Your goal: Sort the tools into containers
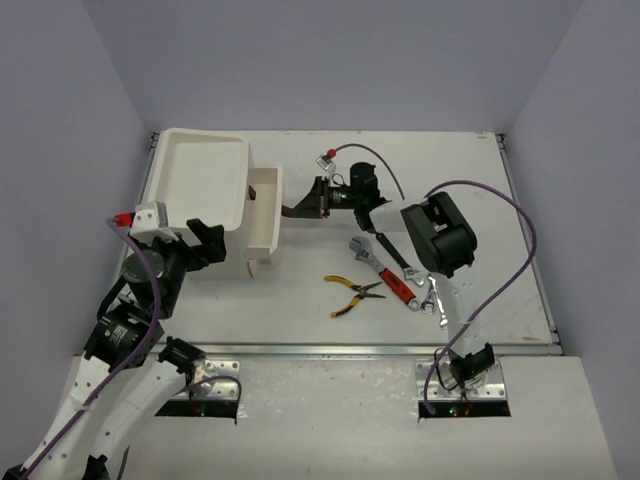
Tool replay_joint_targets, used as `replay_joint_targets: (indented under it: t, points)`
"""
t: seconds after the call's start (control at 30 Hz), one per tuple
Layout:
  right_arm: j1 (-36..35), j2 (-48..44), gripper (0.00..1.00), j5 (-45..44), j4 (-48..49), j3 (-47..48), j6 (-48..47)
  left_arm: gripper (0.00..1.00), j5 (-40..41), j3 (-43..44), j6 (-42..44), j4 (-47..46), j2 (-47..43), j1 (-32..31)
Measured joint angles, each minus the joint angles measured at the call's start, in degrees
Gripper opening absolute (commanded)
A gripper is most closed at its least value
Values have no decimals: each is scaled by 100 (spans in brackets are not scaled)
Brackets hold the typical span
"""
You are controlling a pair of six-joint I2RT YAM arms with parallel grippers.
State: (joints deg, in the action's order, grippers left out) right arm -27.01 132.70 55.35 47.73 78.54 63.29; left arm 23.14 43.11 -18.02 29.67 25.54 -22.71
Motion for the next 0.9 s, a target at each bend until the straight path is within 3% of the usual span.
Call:
replay_joint_targets:
  t: [0.3, 0.33, 0.43, 0.57, 0.6, 0.63, 0.67, 0.7, 0.9]
  points:
    - [445, -688, 0, 138, 8, -918, -309, 100, -9, 0, 0, -6, 0, 61]
    - [462, -725, 5, 145, 2, -971, -324, 100, -9, 0, 0, -6, 0, 65]
    - [490, -820, 53, 181, -25, -1071, -363, 100, -21, 0, 0, -8, 2, 72]
    - [609, -957, 62, 247, -99, -1183, -389, 100, -26, 0, 2, -11, 2, 107]
    - [659, -1024, 72, 238, -163, -1233, -395, 100, -26, 0, 2, -11, 2, 114]
    - [710, -1099, 74, 233, -237, -1286, -403, 100, -24, 0, 2, -13, 2, 124]
    - [783, -1227, 91, 169, -484, -1335, -492, 100, -26, 0, 4, -11, 2, 137]
    - [873, -1379, 98, 130, -723, -1405, -597, 100, -26, 0, 6, -11, 2, 140]
    - [1395, -2592, 99, -1333, -3724, -1238, -2321, 100, -28, 0, 17, -13, -5, 143]
